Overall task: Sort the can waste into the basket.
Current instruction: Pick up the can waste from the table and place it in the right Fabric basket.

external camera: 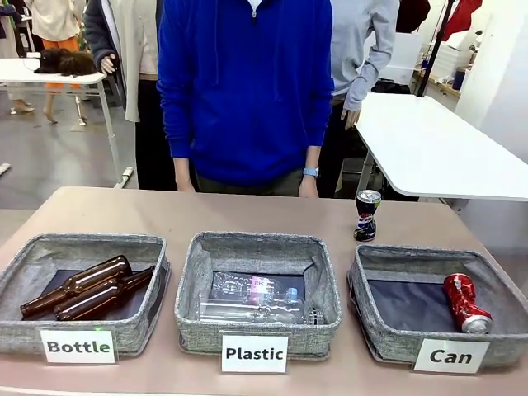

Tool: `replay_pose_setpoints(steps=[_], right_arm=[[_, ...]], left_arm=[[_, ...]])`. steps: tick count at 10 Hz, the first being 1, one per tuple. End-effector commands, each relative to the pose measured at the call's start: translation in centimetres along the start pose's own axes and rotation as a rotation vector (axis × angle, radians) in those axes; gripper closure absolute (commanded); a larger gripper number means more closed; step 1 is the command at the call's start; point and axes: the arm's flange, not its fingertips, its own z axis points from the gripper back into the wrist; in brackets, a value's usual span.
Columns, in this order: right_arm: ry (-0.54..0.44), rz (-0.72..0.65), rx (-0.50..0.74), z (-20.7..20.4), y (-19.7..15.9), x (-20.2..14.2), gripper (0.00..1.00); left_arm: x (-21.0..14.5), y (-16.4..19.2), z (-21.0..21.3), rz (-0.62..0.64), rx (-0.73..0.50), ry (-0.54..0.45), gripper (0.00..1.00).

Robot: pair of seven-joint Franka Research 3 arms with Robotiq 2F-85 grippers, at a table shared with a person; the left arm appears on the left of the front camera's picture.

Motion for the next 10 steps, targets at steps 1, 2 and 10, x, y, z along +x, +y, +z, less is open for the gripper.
replay_pose_setpoints(steps=[1,2,10], right_arm=[[0.047,0.312,-0.101,-2.2,-2.7,0.7,0.0],[0.057,0.387,-0.134,-4.4,-3.2,2.5,0.0],[0.086,0.427,0.003,-18.6,-8.3,9.9,0.0]], left_arm=[[0.0,-0.3,0.2,-0.009,-0.006,-0.001,0.0],[0.0,-0.3,0.2,-0.009,-0.006,-0.001,0.0],[0.0,-0.3,0.2,-0.009,-0.006,-0.001,0.0]])
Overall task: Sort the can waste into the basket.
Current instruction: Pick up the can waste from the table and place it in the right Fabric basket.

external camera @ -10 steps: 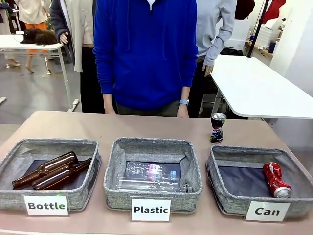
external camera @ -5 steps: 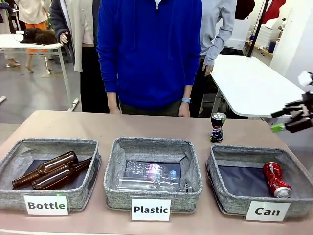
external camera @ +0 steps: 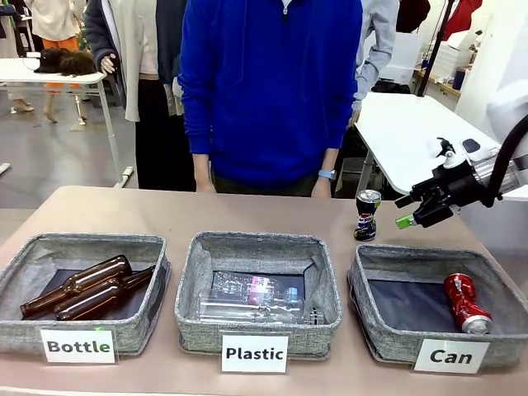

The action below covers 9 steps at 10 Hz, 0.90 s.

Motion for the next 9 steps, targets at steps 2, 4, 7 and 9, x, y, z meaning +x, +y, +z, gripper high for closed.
replay_pose_setpoints(steps=[2,4,7,9], right_arm=[[-0.004,0.008,-0.012,0.7,1.2,0.3,0.0],[-0.004,0.008,-0.012,0.7,1.2,0.3,0.0],[-0.041,-0.005,-0.043,0.4,-3.9,-1.8,0.0],[-0.059,-0.007,-0.004,-0.3,-6.9,-3.0,0.0]], left_arm=[[0.0,-0.2,0.2,-0.008,-0.007,-0.001,0.0],[0.0,-0.2,0.2,-0.008,-0.007,-0.001,0.0],[0.0,-0.2,0.2,-0.008,-0.007,-0.001,0.0],[0.0,-0.2,0.2,-0.008,-0.007,-0.001,0.0]])
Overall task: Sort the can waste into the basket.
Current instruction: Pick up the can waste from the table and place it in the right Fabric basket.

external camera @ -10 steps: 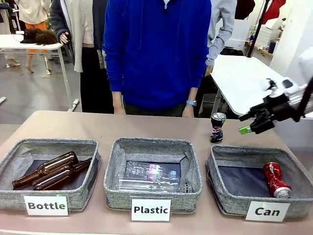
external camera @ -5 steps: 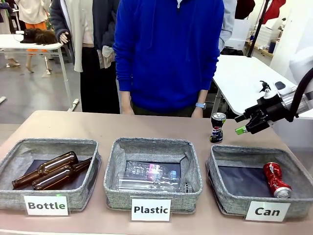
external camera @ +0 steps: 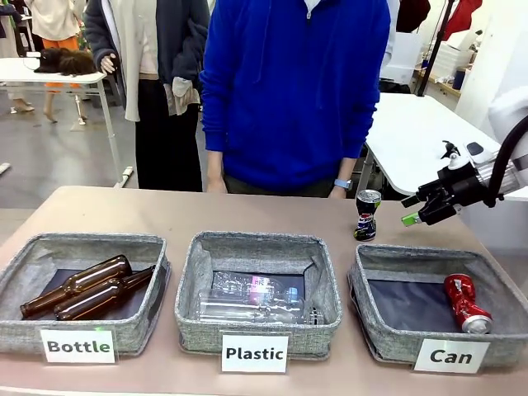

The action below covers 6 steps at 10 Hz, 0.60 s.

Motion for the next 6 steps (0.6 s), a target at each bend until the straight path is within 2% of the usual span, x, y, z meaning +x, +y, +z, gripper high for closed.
replay_pose_setpoints(steps=[1,6], right_arm=[[-0.054,0.017,0.035,-1.3,-3.7,-0.4,0.0],[-0.048,0.04,0.071,-5.3,-8.7,-1.3,0.0]], left_arm=[[0.0,-0.2,0.2,-0.008,-0.007,-0.001,0.0],[0.0,-0.2,0.2,-0.008,-0.007,-0.001,0.0]])
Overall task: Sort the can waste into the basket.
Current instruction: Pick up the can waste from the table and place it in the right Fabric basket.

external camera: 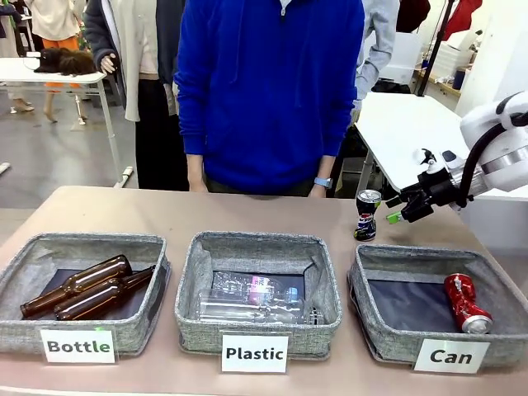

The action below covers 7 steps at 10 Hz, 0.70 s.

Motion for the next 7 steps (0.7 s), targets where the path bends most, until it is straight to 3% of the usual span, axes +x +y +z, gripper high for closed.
replay_pose_setpoints(steps=[1,7], right_arm=[[-0.023,0.052,0.046,-0.9,-1.6,-0.3,0.0],[-0.038,0.136,0.142,-4.8,-2.0,-0.9,0.0]], left_arm=[[0.0,-0.2,0.2,-0.008,-0.007,-0.001,0.0],[0.0,-0.2,0.2,-0.008,-0.007,-0.001,0.0]])
